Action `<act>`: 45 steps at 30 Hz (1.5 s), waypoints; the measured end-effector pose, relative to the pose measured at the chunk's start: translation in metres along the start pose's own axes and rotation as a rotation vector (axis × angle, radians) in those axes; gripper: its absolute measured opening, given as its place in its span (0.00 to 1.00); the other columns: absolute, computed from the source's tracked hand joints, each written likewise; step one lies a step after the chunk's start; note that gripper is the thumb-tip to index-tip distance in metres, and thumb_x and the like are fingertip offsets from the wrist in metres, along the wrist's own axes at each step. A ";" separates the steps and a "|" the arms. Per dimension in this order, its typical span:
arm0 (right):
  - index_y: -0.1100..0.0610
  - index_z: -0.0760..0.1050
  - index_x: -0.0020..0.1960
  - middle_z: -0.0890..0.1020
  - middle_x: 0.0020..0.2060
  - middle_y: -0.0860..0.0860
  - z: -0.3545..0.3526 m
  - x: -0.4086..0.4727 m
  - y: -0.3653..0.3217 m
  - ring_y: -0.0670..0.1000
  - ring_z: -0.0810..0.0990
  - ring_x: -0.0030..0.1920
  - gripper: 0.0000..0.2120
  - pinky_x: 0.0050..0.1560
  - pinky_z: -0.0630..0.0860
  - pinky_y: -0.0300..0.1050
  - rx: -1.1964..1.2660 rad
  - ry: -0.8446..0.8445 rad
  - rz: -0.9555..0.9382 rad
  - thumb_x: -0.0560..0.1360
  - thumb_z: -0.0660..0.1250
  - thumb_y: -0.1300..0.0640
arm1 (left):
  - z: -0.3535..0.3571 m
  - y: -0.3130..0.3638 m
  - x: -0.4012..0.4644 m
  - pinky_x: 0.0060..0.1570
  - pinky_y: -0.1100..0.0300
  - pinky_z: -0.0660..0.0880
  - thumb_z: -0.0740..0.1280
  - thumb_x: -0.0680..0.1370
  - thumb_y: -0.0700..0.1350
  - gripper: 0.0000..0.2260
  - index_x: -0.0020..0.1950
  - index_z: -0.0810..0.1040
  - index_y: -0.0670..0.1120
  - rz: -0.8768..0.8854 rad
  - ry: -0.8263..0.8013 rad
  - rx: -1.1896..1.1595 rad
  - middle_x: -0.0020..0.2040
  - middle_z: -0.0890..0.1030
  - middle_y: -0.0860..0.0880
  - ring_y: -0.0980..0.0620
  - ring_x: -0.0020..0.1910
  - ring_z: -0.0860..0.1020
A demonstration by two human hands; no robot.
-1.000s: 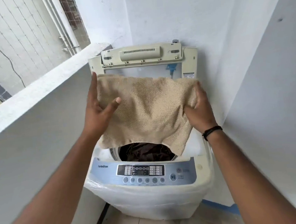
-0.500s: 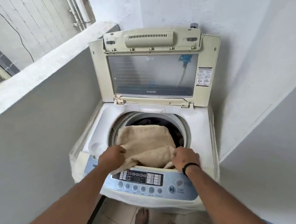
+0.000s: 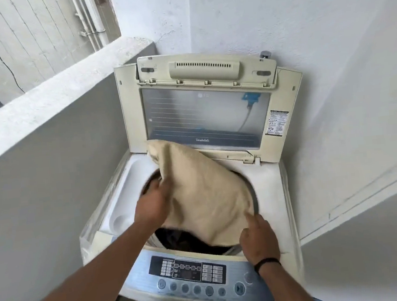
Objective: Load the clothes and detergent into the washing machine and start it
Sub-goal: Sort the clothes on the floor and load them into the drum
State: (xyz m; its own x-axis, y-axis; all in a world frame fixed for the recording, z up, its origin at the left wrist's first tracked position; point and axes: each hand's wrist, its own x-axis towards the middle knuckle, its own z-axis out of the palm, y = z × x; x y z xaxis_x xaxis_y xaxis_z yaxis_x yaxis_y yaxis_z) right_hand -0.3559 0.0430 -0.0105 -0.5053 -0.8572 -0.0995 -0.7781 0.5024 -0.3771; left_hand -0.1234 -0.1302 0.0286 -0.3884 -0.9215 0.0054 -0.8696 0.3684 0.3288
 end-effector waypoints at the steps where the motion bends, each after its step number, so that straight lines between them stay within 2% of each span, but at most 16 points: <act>1: 0.52 0.77 0.59 0.80 0.54 0.52 -0.001 0.004 -0.003 0.56 0.75 0.55 0.15 0.54 0.73 0.51 -0.123 -0.167 0.021 0.74 0.59 0.56 | 0.004 -0.012 0.002 0.44 0.49 0.79 0.64 0.77 0.41 0.17 0.66 0.77 0.46 -0.015 -0.306 0.129 0.58 0.80 0.45 0.44 0.48 0.80; 3: 0.49 0.75 0.45 0.81 0.49 0.50 -0.006 0.009 -0.010 0.55 0.74 0.55 0.09 0.56 0.68 0.53 -0.301 -0.403 0.044 0.73 0.57 0.49 | 0.009 -0.026 0.001 0.52 0.53 0.79 0.64 0.77 0.40 0.14 0.60 0.80 0.40 0.020 -0.797 0.283 0.52 0.83 0.44 0.48 0.46 0.79; 5: 0.48 0.73 0.42 0.81 0.47 0.50 -0.005 0.016 -0.012 0.55 0.75 0.55 0.10 0.56 0.67 0.52 -0.350 -0.451 0.045 0.72 0.58 0.43 | 0.016 -0.032 0.004 0.54 0.55 0.78 0.64 0.76 0.38 0.14 0.59 0.83 0.41 0.070 -0.925 0.299 0.53 0.84 0.45 0.50 0.46 0.79; 10: 0.46 0.79 0.58 0.78 0.58 0.50 -0.003 0.028 -0.015 0.55 0.74 0.60 0.17 0.58 0.72 0.51 -0.335 -0.524 0.099 0.73 0.63 0.41 | 0.044 -0.039 0.019 0.56 0.48 0.77 0.72 0.74 0.50 0.20 0.65 0.78 0.59 0.036 -0.617 0.323 0.65 0.73 0.48 0.45 0.63 0.74; 13: 0.50 0.76 0.63 0.74 0.57 0.54 0.003 0.044 -0.029 0.56 0.74 0.56 0.18 0.51 0.75 0.50 -0.312 -0.203 0.015 0.74 0.66 0.47 | 0.063 -0.035 0.040 0.55 0.47 0.77 0.73 0.74 0.54 0.28 0.72 0.70 0.54 -0.013 -0.507 0.185 0.68 0.70 0.44 0.41 0.62 0.75; 16: 0.57 0.78 0.58 0.80 0.51 0.55 0.014 0.076 -0.047 0.57 0.80 0.50 0.11 0.47 0.76 0.46 0.021 0.032 0.092 0.76 0.67 0.56 | 0.077 -0.037 0.073 0.46 0.49 0.77 0.71 0.76 0.53 0.35 0.76 0.56 0.48 -0.094 -0.427 0.088 0.63 0.76 0.40 0.40 0.54 0.80; 19: 0.59 0.78 0.57 0.84 0.49 0.57 0.040 0.121 -0.048 0.58 0.82 0.51 0.11 0.49 0.75 0.44 0.229 0.010 0.351 0.77 0.67 0.56 | 0.093 -0.048 0.095 0.46 0.48 0.75 0.67 0.77 0.50 0.39 0.79 0.47 0.45 -0.165 -0.442 0.015 0.57 0.81 0.39 0.37 0.54 0.81; 22: 0.61 0.70 0.65 0.84 0.50 0.60 0.080 0.152 -0.044 0.57 0.83 0.44 0.19 0.42 0.75 0.43 0.333 -0.231 0.593 0.76 0.67 0.55 | 0.109 -0.054 0.099 0.45 0.48 0.73 0.63 0.77 0.46 0.39 0.81 0.41 0.46 -0.178 -0.483 0.021 0.56 0.80 0.37 0.36 0.53 0.80; 25: 0.60 0.64 0.64 0.84 0.38 0.61 0.108 0.158 -0.049 0.52 0.78 0.23 0.20 0.25 0.75 0.41 0.441 -0.493 0.755 0.77 0.66 0.56 | 0.114 -0.055 0.087 0.48 0.46 0.76 0.60 0.80 0.40 0.28 0.78 0.54 0.39 -0.136 -0.559 0.096 0.58 0.80 0.37 0.37 0.54 0.80; 27: 0.59 0.65 0.61 0.84 0.39 0.61 0.118 0.156 -0.054 0.53 0.79 0.24 0.13 0.22 0.73 0.39 0.429 -0.536 0.766 0.79 0.63 0.58 | 0.115 -0.058 0.080 0.52 0.46 0.77 0.58 0.80 0.37 0.16 0.68 0.69 0.39 -0.108 -0.572 0.138 0.60 0.79 0.37 0.37 0.57 0.80; 30: 0.61 0.69 0.55 0.84 0.40 0.61 0.131 0.155 -0.051 0.56 0.82 0.28 0.06 0.22 0.75 0.42 0.546 -0.406 0.795 0.81 0.57 0.60 | 0.122 -0.067 0.083 0.54 0.47 0.77 0.60 0.79 0.40 0.13 0.64 0.74 0.45 -0.127 -0.474 -0.037 0.59 0.80 0.38 0.37 0.57 0.80; 33: 0.61 0.73 0.56 0.86 0.42 0.56 0.131 0.153 -0.042 0.55 0.85 0.40 0.09 0.49 0.82 0.54 0.638 0.010 0.733 0.80 0.58 0.59 | 0.122 -0.066 0.096 0.66 0.51 0.71 0.71 0.77 0.46 0.30 0.78 0.64 0.53 -0.005 -0.302 -0.447 0.70 0.74 0.39 0.40 0.68 0.73; 35: 0.58 0.69 0.67 0.83 0.55 0.56 0.122 0.147 -0.040 0.57 0.82 0.55 0.17 0.61 0.76 0.47 0.564 0.162 0.703 0.78 0.61 0.58 | 0.116 -0.057 0.099 0.76 0.45 0.55 0.75 0.75 0.53 0.45 0.81 0.47 0.63 0.126 -0.376 -0.479 0.82 0.51 0.44 0.43 0.81 0.51; 39: 0.44 0.43 0.80 0.58 0.79 0.52 0.115 0.114 -0.051 0.53 0.64 0.76 0.48 0.74 0.65 0.50 0.405 -0.308 0.394 0.72 0.72 0.51 | 0.127 -0.051 0.089 0.76 0.35 0.46 0.74 0.70 0.63 0.51 0.79 0.39 0.68 0.248 -0.531 -0.208 0.81 0.36 0.48 0.45 0.80 0.35; 41: 0.40 0.46 0.80 0.51 0.80 0.55 0.114 0.097 -0.059 0.56 0.59 0.77 0.47 0.71 0.67 0.52 0.142 -0.467 0.171 0.72 0.73 0.50 | 0.138 -0.054 0.084 0.76 0.37 0.42 0.75 0.67 0.66 0.51 0.80 0.46 0.65 0.283 -0.586 -0.091 0.81 0.36 0.47 0.43 0.79 0.33; 45: 0.44 0.71 0.66 0.71 0.57 0.52 0.114 0.081 -0.084 0.56 0.76 0.56 0.24 0.54 0.78 0.51 -0.084 -0.522 -0.088 0.72 0.73 0.46 | 0.152 -0.054 0.080 0.74 0.38 0.38 0.76 0.66 0.65 0.51 0.81 0.48 0.63 0.300 -0.640 0.009 0.81 0.35 0.44 0.40 0.79 0.34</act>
State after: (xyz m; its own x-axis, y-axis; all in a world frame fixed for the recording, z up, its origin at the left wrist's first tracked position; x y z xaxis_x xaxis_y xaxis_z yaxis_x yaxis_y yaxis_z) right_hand -0.2888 -0.0814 -0.0915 -0.2003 -0.8282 -0.5235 -0.8472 0.4147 -0.3319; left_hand -0.1542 -0.2048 -0.1319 -0.7120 -0.5282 -0.4627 -0.6986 0.5987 0.3918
